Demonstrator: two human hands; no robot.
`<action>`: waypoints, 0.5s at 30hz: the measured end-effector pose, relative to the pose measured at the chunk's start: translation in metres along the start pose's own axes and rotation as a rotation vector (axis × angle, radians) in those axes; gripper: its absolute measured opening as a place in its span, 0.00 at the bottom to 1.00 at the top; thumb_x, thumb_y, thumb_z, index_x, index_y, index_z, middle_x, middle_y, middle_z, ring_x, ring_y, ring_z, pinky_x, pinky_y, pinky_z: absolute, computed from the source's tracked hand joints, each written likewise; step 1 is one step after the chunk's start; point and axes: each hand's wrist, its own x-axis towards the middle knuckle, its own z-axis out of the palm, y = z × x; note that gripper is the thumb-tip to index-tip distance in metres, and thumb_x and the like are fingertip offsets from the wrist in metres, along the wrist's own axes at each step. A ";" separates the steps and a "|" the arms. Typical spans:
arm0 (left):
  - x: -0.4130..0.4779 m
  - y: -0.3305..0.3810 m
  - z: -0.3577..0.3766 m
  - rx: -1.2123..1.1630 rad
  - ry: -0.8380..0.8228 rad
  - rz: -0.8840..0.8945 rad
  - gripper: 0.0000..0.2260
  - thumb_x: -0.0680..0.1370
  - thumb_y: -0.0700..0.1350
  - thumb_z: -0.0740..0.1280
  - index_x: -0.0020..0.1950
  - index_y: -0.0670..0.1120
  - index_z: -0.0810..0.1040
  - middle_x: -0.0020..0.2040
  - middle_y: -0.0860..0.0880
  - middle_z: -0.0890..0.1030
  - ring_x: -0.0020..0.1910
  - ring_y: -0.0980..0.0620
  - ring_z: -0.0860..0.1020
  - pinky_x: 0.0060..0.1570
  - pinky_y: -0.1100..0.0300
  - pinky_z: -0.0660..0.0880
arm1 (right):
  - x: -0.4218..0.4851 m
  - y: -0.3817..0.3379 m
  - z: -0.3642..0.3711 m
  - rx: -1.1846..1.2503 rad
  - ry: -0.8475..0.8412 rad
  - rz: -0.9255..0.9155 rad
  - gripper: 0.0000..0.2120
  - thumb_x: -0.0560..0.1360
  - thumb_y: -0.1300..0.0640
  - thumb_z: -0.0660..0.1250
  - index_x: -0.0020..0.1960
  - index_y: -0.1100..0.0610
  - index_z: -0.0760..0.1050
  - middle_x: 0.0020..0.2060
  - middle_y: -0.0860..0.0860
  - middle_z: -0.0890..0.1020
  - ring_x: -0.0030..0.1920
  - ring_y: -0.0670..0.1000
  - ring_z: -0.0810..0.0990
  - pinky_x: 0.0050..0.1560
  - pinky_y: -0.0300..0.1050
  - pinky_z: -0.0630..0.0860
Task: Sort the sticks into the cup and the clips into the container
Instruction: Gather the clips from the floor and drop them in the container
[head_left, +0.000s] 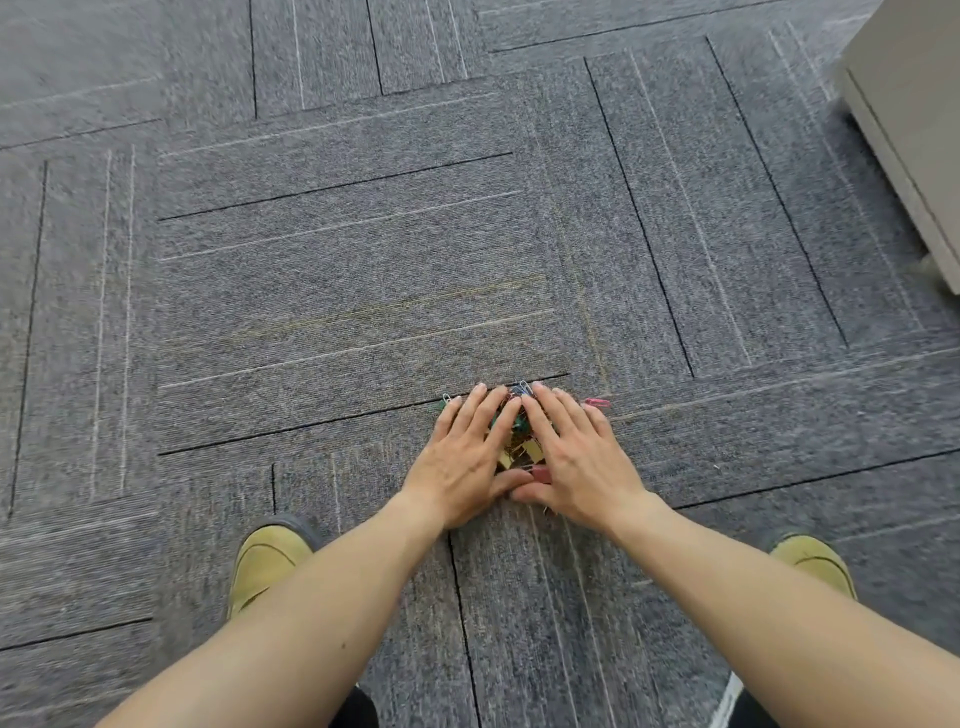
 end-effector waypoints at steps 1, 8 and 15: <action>0.001 0.000 0.003 0.010 0.052 0.002 0.37 0.77 0.68 0.45 0.79 0.47 0.50 0.78 0.45 0.56 0.78 0.43 0.52 0.76 0.47 0.49 | 0.002 0.001 0.000 -0.018 0.031 0.001 0.51 0.69 0.30 0.66 0.80 0.57 0.53 0.79 0.54 0.56 0.78 0.57 0.56 0.75 0.57 0.57; 0.019 -0.001 0.005 0.115 0.362 0.053 0.23 0.77 0.61 0.54 0.63 0.47 0.70 0.58 0.48 0.70 0.56 0.46 0.70 0.53 0.51 0.63 | 0.013 0.010 0.007 -0.066 0.262 -0.035 0.34 0.68 0.41 0.75 0.66 0.55 0.69 0.63 0.54 0.75 0.58 0.58 0.76 0.54 0.55 0.80; 0.021 -0.002 0.000 0.156 0.346 0.088 0.13 0.80 0.52 0.59 0.57 0.45 0.73 0.48 0.46 0.78 0.41 0.46 0.77 0.38 0.50 0.72 | 0.013 0.017 0.013 -0.120 0.285 0.000 0.16 0.77 0.48 0.66 0.59 0.57 0.70 0.48 0.55 0.74 0.41 0.56 0.74 0.38 0.52 0.78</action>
